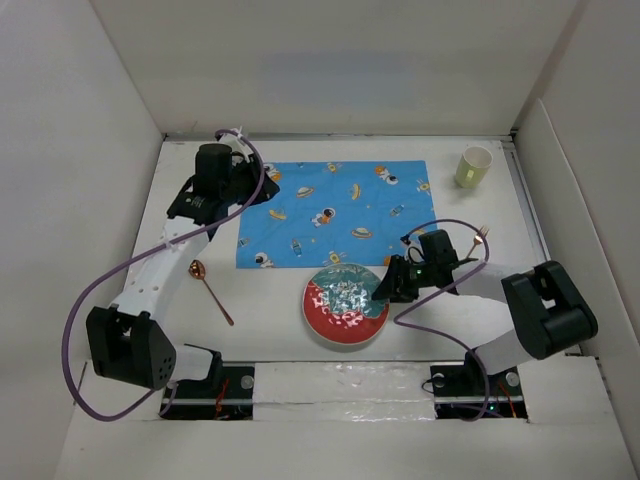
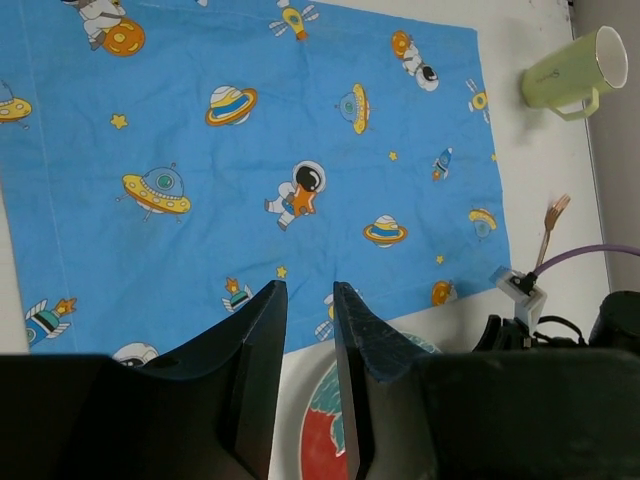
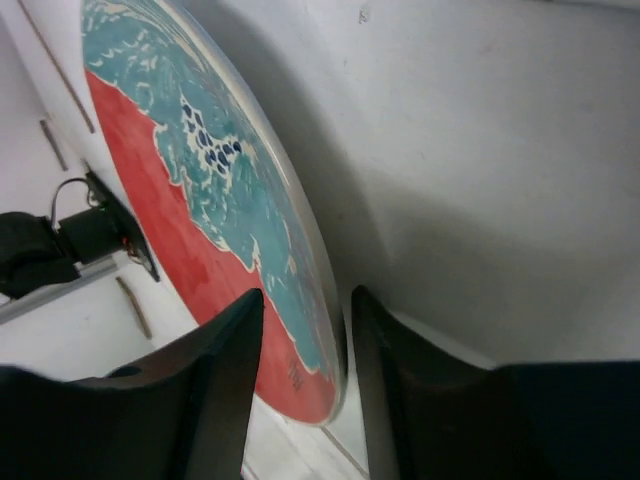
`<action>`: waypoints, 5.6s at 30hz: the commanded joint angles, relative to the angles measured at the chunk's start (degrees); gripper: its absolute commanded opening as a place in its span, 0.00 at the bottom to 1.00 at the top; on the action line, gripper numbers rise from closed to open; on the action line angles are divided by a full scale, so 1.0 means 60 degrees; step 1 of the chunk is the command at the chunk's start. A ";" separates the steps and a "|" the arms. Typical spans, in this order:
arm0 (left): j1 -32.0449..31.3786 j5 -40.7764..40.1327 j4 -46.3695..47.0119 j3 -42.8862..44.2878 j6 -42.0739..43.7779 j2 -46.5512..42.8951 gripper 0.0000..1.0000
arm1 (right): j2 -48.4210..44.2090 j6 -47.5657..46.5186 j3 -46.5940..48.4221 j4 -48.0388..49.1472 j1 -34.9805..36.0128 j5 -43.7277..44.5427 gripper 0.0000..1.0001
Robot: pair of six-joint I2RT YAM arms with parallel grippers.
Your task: Set the dinner table for one person
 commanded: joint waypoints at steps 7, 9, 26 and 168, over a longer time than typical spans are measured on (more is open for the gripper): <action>0.0029 -0.0829 -0.0463 0.0409 0.0325 -0.0857 0.23 | 0.0492 -0.0569 -0.0189 -0.0064 -0.0006 -0.0172 0.00; 0.0029 -0.0991 -0.0581 0.0585 0.0501 -0.0960 0.24 | -0.0543 -0.0777 0.0495 -0.1379 -0.0006 -0.0364 0.00; 0.0029 -0.0581 -0.0465 0.0703 0.1146 -0.0975 0.33 | 0.3517 0.1873 0.8405 0.0238 -0.0739 -0.0175 0.00; 0.0029 0.0489 -0.0010 -0.0410 0.0853 -0.0125 0.18 | 0.2349 -0.1130 0.5114 -0.4624 -0.4708 0.7955 0.26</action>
